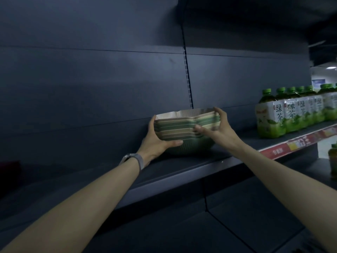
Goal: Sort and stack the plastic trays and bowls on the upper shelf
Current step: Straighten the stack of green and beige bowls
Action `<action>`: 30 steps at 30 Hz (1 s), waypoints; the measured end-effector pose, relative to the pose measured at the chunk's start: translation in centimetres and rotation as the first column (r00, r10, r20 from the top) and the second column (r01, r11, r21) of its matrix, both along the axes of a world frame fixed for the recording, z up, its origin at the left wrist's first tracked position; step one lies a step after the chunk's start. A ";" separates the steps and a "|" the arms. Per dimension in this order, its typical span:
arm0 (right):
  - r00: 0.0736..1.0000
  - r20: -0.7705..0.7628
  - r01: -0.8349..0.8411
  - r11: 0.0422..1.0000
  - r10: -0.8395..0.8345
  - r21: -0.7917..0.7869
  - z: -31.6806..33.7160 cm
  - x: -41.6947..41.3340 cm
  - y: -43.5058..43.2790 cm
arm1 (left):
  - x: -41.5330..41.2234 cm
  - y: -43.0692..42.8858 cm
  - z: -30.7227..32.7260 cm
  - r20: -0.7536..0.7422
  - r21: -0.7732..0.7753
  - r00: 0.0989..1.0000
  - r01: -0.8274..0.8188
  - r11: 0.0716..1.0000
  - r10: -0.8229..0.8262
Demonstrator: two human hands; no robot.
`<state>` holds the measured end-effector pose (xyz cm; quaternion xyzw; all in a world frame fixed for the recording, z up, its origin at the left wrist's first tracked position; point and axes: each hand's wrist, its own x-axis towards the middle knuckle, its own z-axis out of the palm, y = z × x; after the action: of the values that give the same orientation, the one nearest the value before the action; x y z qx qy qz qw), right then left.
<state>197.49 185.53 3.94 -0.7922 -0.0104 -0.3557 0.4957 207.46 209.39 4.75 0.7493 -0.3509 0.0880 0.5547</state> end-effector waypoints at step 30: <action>0.992 0.031 -0.127 0.975 0.123 0.184 -0.8 0.0 3.4 | 0.2 3.7 -0.4 -0.112 -0.145 0.983 0.131 0.981 -0.148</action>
<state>197.47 188.94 3.17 -0.7367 -0.0318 -0.3310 0.5888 207.67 213.08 4.31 0.6868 -0.3612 0.0266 0.6302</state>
